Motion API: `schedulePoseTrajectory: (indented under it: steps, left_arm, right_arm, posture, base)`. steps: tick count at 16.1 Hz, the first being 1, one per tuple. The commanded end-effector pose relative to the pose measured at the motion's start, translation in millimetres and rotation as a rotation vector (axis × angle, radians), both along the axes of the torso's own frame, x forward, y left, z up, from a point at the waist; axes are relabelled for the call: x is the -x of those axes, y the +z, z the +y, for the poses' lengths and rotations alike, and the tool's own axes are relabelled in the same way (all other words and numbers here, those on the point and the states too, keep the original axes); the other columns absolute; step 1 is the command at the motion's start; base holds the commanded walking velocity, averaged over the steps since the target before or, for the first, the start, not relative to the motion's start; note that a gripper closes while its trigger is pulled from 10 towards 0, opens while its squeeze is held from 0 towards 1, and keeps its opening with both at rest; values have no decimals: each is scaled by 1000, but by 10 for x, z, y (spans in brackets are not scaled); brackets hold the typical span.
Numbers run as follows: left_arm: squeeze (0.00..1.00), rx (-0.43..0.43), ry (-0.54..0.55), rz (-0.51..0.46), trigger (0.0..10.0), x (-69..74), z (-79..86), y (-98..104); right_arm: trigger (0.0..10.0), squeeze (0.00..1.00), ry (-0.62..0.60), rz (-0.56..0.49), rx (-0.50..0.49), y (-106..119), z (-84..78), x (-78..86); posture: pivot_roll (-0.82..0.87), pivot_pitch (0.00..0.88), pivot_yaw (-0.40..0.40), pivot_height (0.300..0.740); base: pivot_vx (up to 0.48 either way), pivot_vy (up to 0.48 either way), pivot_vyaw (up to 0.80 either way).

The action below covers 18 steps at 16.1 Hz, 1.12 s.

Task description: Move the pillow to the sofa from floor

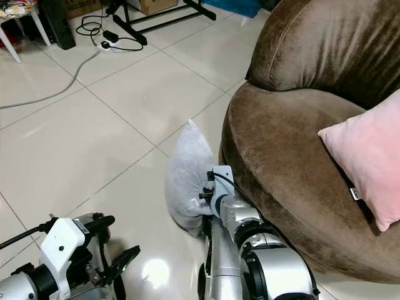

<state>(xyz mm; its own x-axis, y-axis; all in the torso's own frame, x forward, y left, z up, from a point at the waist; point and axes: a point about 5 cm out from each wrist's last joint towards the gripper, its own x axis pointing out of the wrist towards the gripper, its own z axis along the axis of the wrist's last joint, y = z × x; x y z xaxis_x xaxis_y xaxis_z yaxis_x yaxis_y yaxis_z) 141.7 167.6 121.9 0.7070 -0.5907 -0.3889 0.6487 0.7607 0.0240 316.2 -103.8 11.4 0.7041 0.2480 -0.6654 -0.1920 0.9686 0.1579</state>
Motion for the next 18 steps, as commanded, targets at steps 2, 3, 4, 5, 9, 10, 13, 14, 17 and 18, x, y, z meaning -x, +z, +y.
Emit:
schedulePoseTrajectory:
  steps: [2, 3, 4, 5, 9, 10, 13, 14, 17, 18]
  left_arm:
    - [565, -2, -6, 22, 10000, 17, -3, -35]
    - [565, -4, -5, 22, 10000, 14, 0, -36]
    - [565, -6, -4, 21, 10000, 11, 2, -38]
    - [565, -8, -5, 21, 10000, 8, 1, -42]
    - [565, -15, -5, 19, 10000, -15, 3, -73]
    - [569, -16, 7, 13, 10000, -33, 5, -83]
    - [565, -47, 89, -14, 10000, -148, 71, -165]
    - [569, -69, 145, -40, 10000, -212, 128, -170]
    - [565, -85, 266, -113, 10000, -380, 267, -142]
    - [561, -88, 335, -159, 10000, -447, 308, -108]
  right_arm:
    - [0, 0, 0, 69, 1, -132, -23, 124]
    - [0, 0, 1, 68, 1, -129, -23, 121]
    - [0, 0, 2, 66, 1, -126, -25, 117]
    - [0, 0, 2, 65, 1, -125, -29, 116]
    - [0, 0, 15, 67, 0, -134, -13, 128]
    - [0, 0, 22, 67, -4, -137, 3, 133]
    - [0, 0, 36, 47, -97, -92, 172, 121]
    - [0, 0, 76, 24, -141, -37, 256, 93]
    - [0, 0, 165, -11, -254, 119, 414, 14]
    - [0, 0, 202, -48, -312, 233, 445, -50]
  posture:
    - [9, 150, -106, 481]
    - [9, 150, -106, 481]
    - [10, 148, -106, 481]
    - [10, 145, -105, 481]
    - [-3, 118, -106, 481]
    - [-8, 97, -106, 481]
    - [1, 0, -108, 481]
    - [4, 0, -108, 481]
    - [8, 0, -100, 481]
    - [20, 0, -99, 481]
  base:
    - [0, 0, 0]
    - [0, 0, 0]
    - [0, 0, 0]
    - [0, 0, 0]
    - [0, 0, 0]
    - [0, 0, 0]
    - [0, 0, 0]
    - [0, 0, 0]
    - [0, 0, 0]
    - [0, 0, 0]
